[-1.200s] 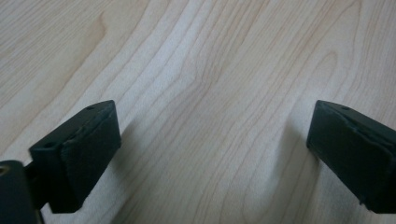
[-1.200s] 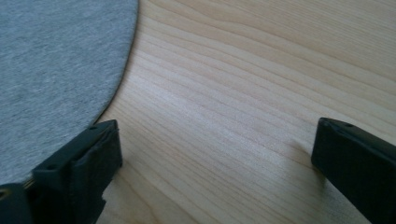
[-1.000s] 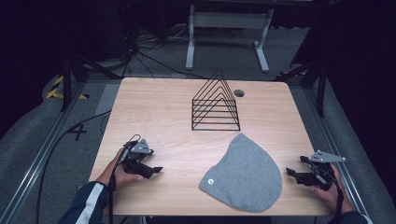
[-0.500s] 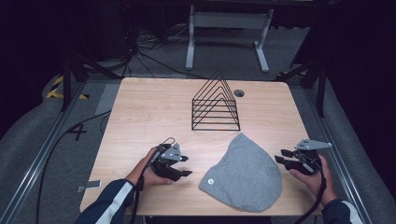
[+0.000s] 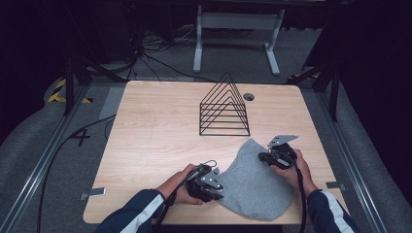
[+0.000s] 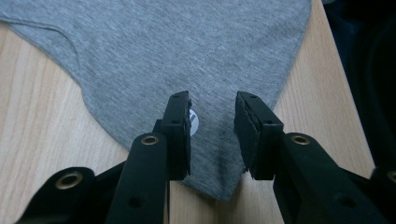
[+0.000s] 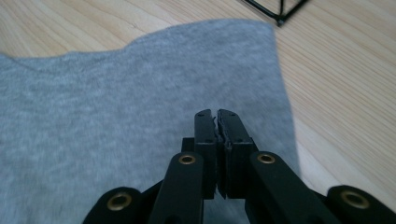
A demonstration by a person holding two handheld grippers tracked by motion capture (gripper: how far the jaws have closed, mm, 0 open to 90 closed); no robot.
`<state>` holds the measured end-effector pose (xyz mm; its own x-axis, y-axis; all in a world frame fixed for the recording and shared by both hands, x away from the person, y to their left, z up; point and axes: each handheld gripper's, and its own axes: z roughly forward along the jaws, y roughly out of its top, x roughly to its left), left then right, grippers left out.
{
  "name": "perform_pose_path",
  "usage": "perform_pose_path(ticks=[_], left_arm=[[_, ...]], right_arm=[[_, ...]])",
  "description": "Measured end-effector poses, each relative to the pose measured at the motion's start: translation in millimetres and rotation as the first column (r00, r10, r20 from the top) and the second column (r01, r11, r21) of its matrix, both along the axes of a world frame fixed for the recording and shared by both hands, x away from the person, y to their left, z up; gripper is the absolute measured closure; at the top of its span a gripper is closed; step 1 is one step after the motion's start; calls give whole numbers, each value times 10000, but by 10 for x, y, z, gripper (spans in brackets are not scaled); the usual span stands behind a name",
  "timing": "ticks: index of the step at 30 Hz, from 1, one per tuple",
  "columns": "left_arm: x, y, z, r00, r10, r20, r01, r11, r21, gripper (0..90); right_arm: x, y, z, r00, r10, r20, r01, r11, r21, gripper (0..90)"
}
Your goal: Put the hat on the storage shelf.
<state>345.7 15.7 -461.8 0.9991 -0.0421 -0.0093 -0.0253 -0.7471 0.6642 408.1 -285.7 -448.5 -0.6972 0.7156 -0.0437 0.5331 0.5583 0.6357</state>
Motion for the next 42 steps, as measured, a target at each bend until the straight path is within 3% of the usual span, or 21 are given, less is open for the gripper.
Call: perform_pose_path(ticks=[3,8,20,24,25,27,29,32,33,34,35,37,41,42], left_arm=[[-52,-26,13,9998,-1,218,-3,9999,163,677],[-174,-130,14,9994,-339,58,337,9991,255,682],[-340,-377,-38,9978,-645,-148,639,9973,-354,682],[-347,-438,-43,9966,-807,-176,797,9957,-475,631],[-338,-437,-34,9962,-832,-272,819,9956,-454,622],[-304,-385,21,9979,-649,-11,648,9967,-487,583],[-262,-297,89,9988,-497,-17,495,9959,-753,584],[-135,-104,220,9994,131,311,-96,9937,-1117,573],[-80,-35,254,9983,457,364,-409,9915,-1238,570],[-80,-35,254,9983,457,364,-409,9915,-1238,568],[52,89,302,9932,1034,529,-952,9857,-1388,566],[176,178,316,9844,1682,519,-1593,9767,-1441,559],[435,234,258,9630,2599,716,-2489,9592,-1340,539],[435,234,258,9630,2599,716,-2489,9592,-1340,539]], right_arm=[[80,115,-2,9999,127,-63,-127,9999,16,894],[201,337,4,9982,591,-93,-593,9980,-224,897],[395,956,14,9841,1757,-272,-1770,9825,-583,897],[414,1172,15,9756,2157,-412,-2178,9745,-542,895],[404,1221,17,9739,2242,-367,-2261,9721,-617,888],[377,1276,20,9742,2257,-37,-2250,9699,-932,808],[357,1218,59,9773,2117,115,-2104,9749,-727,799],[309,954,185,9858,1576,576,-1585,9873,97,786],[272,863,220,9878,1407,670,-1418,9898,128,781],[228,774,247,9879,1356,757,-1363,9907,32,774],[177,687,270,9881,1316,793,-1324,9912,54,771],[45,540,302,9892,1232,789,-1245,9922,115,762],[-286,395,296,9857,1491,781,-1499,9887,39,741],[-286,395,296,9857,1491,781,-1499,9887,39,741]])
